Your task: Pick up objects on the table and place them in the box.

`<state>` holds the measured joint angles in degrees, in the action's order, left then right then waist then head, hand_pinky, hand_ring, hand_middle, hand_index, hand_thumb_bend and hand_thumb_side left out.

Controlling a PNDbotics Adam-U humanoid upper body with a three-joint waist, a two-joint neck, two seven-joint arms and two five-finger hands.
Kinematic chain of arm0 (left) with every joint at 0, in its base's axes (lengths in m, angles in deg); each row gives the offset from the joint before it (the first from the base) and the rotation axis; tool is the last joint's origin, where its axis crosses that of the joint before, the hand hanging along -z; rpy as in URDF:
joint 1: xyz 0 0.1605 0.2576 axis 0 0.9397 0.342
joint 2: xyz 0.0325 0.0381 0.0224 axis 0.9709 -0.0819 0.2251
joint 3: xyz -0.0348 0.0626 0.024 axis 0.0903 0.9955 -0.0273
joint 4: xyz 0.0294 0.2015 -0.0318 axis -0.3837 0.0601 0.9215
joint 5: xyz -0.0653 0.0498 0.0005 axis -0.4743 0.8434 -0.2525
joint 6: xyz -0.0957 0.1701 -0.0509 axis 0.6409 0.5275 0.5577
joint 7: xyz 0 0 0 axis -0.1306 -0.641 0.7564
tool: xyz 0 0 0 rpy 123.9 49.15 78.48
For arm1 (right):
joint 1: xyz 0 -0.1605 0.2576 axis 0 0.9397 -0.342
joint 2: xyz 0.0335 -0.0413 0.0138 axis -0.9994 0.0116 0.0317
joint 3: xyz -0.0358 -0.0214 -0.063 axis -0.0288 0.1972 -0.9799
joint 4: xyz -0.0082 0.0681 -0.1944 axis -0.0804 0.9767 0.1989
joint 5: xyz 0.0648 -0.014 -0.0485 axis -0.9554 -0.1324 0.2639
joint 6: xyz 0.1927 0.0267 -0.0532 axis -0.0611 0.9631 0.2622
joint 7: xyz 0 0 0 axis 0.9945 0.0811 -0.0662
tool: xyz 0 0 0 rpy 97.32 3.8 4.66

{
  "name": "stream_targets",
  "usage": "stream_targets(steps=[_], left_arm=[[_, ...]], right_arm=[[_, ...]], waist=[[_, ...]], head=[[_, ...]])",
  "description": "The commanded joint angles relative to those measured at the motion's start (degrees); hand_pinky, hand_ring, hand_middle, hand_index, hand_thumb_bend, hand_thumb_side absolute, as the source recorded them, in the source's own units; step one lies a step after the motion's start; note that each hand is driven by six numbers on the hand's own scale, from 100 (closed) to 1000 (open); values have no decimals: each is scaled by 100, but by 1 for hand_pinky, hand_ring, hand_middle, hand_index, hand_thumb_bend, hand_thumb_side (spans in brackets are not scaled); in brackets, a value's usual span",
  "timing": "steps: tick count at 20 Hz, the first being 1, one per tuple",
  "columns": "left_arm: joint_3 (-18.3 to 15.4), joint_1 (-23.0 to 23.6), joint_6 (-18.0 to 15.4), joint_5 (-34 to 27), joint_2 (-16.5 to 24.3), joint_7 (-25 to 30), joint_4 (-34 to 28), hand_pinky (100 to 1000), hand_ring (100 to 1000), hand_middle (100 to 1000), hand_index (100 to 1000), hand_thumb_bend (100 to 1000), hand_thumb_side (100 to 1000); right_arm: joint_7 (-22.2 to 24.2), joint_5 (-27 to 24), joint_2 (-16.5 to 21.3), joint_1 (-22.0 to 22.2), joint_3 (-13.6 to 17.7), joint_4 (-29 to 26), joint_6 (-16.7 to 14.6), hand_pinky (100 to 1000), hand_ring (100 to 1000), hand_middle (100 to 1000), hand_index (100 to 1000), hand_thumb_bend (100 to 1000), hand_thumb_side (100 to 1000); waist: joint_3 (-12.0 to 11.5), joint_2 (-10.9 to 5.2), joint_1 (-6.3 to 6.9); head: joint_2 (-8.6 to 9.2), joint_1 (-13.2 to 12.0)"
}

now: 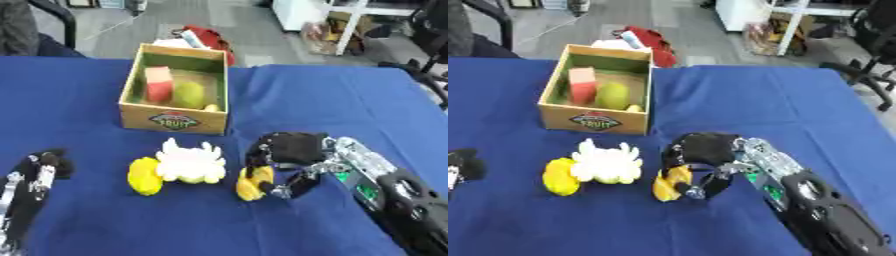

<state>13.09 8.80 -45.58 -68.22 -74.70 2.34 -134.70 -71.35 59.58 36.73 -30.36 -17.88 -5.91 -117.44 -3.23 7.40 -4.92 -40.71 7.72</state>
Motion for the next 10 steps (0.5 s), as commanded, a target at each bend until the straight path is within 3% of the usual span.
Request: stream_targets(steps=[1, 6, 10], left_arm=[[-17, -74, -9, -4, 73, 0, -70, 659, 618, 567, 742, 100, 724], [-24, -65, -8, -4, 77, -10, -71, 659, 618, 566, 742, 100, 724], [-16, -59, -12, -5, 68, 1, -68, 659, 617, 566, 742, 100, 722]], right_arm=[[-479, 153, 48, -116, 91, 126, -6, 636, 582, 331, 361, 100, 161], [-675, -42, 94, -442, 252, 157, 65, 624, 561, 304, 352, 100, 127], [-529, -418, 132, -1153, 432, 213, 240, 631, 566, 305, 353, 100, 103]], waist=[[-8, -113, 103], [-5, -137, 102], [-17, -159, 106]], head=[[66, -1], [45, -27], [57, -48]])
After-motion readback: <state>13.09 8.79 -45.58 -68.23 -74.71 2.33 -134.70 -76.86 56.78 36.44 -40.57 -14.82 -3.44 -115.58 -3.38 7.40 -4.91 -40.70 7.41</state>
